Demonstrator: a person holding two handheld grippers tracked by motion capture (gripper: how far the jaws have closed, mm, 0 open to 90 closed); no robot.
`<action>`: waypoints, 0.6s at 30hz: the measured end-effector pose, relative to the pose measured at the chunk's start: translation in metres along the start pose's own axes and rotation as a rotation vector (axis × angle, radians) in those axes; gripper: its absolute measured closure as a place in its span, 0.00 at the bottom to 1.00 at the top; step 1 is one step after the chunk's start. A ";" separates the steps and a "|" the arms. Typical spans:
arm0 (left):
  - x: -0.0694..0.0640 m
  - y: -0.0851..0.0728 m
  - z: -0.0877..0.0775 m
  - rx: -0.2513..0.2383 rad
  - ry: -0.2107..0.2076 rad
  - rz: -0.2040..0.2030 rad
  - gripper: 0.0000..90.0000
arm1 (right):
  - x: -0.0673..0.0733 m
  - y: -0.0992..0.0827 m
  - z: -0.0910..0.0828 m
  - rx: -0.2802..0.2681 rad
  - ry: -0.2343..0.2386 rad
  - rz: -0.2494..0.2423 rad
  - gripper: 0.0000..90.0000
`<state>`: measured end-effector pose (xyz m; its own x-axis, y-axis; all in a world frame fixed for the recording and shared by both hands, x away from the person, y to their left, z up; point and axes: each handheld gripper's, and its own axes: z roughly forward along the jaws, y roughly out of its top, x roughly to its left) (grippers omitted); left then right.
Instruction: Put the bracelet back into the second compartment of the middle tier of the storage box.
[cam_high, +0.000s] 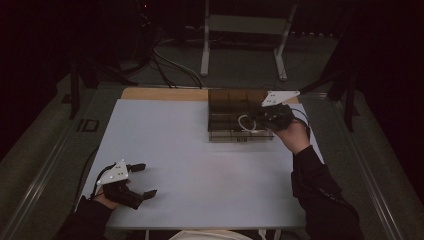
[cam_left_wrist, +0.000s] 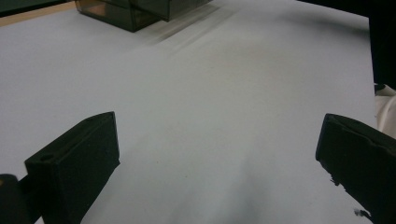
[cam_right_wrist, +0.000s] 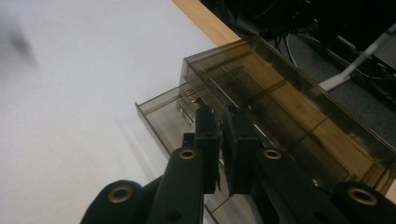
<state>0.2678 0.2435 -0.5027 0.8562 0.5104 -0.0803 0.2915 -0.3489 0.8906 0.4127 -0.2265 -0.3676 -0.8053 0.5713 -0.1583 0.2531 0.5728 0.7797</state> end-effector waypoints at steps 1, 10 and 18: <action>0.000 0.000 0.000 0.000 0.000 -0.001 0.01 | -0.001 -0.001 0.001 -0.001 -0.003 0.005 0.95; 0.000 0.000 0.000 0.001 0.000 0.001 0.01 | -0.008 -0.009 0.010 -0.003 -0.016 0.043 0.95; 0.000 0.000 0.000 0.000 -0.001 0.001 0.01 | -0.012 -0.017 0.024 -0.012 -0.013 0.077 0.95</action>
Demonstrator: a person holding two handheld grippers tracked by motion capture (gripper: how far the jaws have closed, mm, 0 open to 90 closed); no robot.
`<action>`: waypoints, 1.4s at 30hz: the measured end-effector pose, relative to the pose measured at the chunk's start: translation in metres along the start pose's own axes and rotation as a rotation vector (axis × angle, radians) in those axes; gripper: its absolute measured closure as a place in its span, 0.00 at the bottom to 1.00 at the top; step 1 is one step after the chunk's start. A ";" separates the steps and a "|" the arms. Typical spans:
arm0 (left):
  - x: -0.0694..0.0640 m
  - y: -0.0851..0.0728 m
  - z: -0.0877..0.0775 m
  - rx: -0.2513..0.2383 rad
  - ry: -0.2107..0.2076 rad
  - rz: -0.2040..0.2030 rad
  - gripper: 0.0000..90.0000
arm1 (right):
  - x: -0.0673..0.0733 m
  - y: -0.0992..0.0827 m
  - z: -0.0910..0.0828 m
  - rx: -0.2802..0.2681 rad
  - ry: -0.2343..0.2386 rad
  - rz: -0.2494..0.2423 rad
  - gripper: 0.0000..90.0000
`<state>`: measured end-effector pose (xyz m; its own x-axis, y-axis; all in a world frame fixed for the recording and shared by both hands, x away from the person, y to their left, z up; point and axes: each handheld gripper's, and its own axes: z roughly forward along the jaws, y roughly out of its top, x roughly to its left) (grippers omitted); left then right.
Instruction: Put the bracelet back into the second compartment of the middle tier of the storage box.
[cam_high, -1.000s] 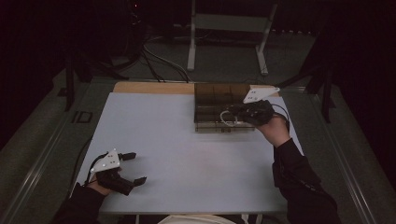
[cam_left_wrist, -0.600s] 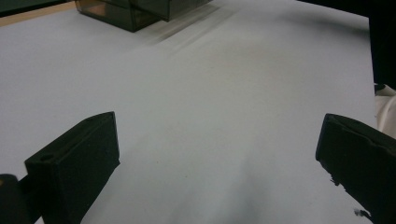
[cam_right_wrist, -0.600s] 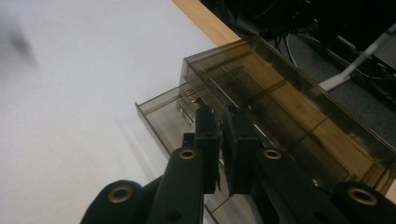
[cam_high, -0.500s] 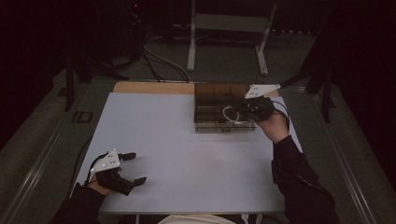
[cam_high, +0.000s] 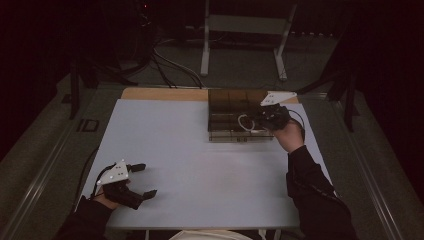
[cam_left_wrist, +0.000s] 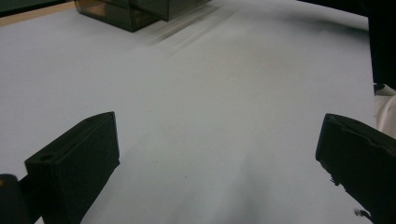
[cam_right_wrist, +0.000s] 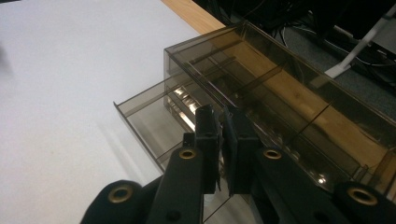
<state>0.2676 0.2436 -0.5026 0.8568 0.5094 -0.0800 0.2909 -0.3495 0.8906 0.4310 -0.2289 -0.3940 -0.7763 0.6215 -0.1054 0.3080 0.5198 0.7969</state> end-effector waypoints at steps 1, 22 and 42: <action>0.000 0.000 0.000 0.000 0.000 -0.001 0.01 | -0.001 -0.001 0.001 -0.001 0.002 0.003 0.95; 0.001 0.000 0.000 -0.001 -0.001 -0.003 0.01 | 0.002 -0.013 0.029 0.000 0.042 0.031 0.95; 0.000 0.000 0.000 0.000 -0.004 -0.002 0.01 | 0.001 -0.029 0.044 0.038 0.055 0.052 0.95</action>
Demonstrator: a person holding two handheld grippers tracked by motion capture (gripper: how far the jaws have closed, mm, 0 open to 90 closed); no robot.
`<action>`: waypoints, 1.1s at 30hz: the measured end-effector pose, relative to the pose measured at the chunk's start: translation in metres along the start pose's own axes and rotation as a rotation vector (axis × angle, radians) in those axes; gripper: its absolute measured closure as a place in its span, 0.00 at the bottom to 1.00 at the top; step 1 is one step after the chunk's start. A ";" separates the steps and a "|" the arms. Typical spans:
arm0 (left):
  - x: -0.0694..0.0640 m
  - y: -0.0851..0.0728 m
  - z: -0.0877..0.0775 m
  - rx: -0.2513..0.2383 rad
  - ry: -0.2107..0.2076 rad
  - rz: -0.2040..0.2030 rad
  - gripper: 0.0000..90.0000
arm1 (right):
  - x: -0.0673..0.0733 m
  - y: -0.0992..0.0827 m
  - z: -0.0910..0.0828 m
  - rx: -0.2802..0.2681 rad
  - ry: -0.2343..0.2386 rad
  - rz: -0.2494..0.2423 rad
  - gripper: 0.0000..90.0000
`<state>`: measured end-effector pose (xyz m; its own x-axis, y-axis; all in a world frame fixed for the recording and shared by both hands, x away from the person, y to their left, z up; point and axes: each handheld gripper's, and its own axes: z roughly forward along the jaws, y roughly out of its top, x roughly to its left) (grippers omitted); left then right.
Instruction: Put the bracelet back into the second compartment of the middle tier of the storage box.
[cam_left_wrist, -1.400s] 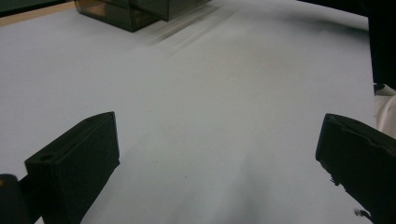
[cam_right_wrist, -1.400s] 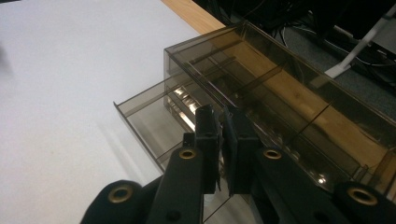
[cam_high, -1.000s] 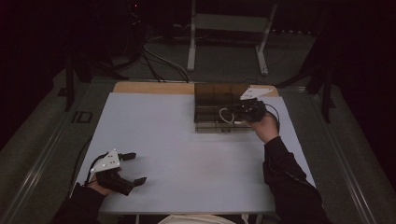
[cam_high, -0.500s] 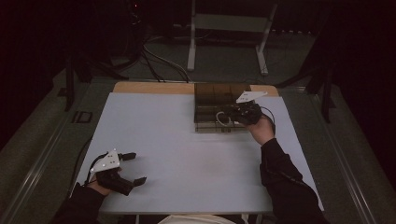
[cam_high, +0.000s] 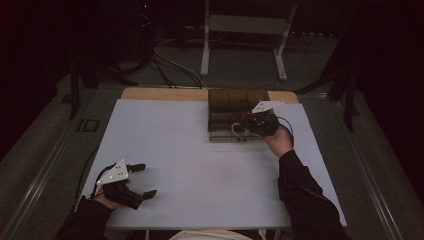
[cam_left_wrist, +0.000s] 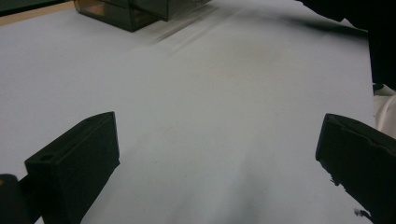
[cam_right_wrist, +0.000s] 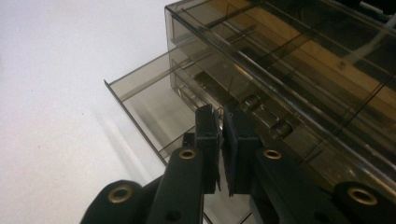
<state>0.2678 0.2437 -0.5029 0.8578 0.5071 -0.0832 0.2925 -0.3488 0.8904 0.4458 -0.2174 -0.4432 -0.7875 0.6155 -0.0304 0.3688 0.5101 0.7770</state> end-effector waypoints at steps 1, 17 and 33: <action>0.000 0.000 0.000 0.000 0.000 -0.001 0.01 | 0.000 -0.001 0.001 0.002 -0.001 0.003 0.95; 0.000 0.000 0.000 0.001 -0.002 0.000 0.01 | -0.007 -0.008 0.008 0.021 -0.051 -0.008 0.95; 0.000 0.000 0.001 0.003 -0.004 0.001 0.01 | -0.006 -0.014 0.015 0.021 -0.060 0.004 0.95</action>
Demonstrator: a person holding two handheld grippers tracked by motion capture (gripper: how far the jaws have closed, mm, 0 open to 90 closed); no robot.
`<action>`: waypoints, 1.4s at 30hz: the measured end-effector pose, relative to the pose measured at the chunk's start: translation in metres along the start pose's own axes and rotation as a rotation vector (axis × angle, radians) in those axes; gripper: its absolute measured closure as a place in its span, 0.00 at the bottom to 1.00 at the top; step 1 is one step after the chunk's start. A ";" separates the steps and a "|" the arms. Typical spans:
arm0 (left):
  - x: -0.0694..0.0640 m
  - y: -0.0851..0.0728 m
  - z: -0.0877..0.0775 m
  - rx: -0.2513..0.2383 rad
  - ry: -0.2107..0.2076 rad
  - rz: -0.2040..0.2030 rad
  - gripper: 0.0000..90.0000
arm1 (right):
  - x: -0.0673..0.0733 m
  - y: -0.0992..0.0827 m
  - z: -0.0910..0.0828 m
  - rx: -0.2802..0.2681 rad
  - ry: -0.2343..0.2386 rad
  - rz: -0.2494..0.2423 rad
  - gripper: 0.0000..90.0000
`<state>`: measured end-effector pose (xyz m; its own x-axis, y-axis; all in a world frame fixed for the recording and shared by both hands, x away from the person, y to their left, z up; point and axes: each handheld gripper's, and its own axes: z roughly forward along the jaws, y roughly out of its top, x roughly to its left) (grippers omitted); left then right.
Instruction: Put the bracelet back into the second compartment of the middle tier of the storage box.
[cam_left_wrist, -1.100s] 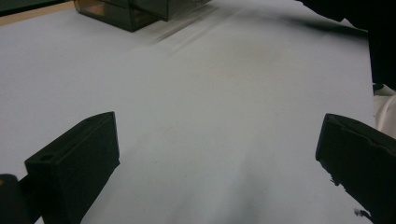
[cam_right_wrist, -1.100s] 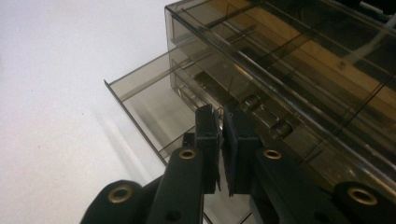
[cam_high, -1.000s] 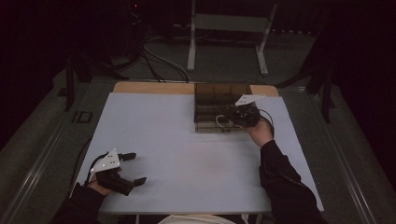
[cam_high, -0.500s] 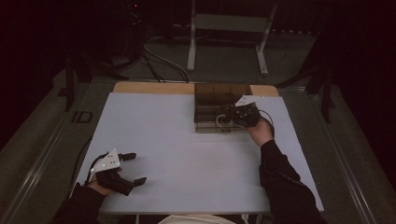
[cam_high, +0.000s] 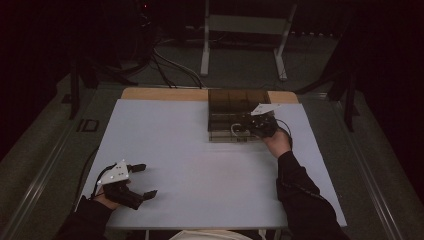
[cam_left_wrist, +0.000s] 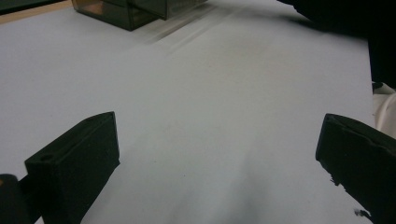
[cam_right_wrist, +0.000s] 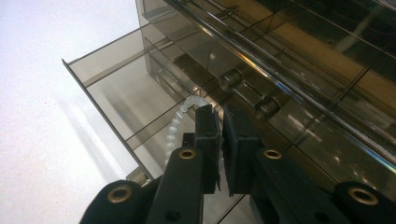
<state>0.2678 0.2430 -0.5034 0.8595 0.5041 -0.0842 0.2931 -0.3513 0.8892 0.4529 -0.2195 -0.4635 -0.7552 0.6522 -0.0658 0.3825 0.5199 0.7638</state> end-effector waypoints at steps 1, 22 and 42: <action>0.000 0.000 0.000 0.000 0.000 -0.001 0.01 | 0.000 -0.001 0.001 0.001 -0.002 -0.002 0.95; 0.001 0.000 0.000 0.003 0.000 0.002 0.01 | 0.000 0.006 -0.004 -0.027 0.032 0.037 0.53; 0.001 0.000 0.000 0.002 0.000 0.002 0.01 | 0.009 0.015 -0.032 -0.109 0.015 0.104 0.01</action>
<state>0.2684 0.2430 -0.5033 0.8602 0.5033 -0.0825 0.2923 -0.3539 0.8884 0.4345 -0.2237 -0.4323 -0.7229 0.6905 0.0266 0.3996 0.3863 0.8313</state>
